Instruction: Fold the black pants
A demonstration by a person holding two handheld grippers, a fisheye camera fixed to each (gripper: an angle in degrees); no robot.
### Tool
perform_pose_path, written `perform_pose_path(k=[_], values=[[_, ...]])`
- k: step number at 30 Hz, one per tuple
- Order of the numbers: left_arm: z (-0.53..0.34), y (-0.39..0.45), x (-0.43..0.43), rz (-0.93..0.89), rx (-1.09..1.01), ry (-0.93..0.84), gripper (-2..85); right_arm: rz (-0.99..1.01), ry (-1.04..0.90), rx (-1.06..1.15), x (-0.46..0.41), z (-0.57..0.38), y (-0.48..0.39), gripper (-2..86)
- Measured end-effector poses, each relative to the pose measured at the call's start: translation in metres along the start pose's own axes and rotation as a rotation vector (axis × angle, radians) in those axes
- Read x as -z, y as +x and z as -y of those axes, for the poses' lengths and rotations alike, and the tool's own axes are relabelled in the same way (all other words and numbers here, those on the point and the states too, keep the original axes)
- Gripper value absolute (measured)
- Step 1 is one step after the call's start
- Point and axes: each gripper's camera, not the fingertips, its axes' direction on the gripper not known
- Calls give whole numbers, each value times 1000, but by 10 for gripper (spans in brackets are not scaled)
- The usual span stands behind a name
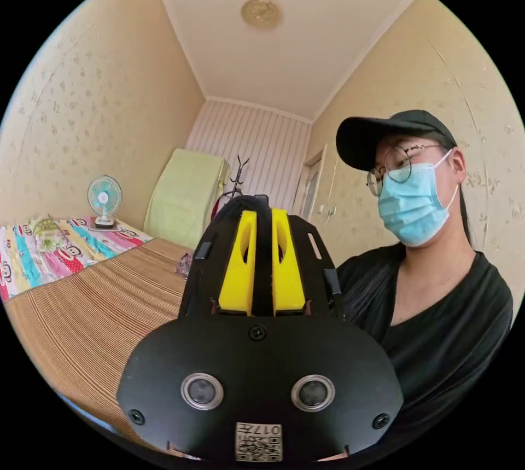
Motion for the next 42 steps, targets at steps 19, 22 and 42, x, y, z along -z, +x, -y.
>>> perform_pose_path(k=[19, 22, 42], values=[[-101, -165, -27, 525, 244, -245, 51, -310, -173, -208, -82, -119, 167, 15], [-200, -157, -30, 485, 320, -391, 63, -258, -282, -411, -101, -236, 160, 30], [-327, -366, -6, 496, 1073, -463, 252, -237, -251, -1116, -144, -291, 322, 255]])
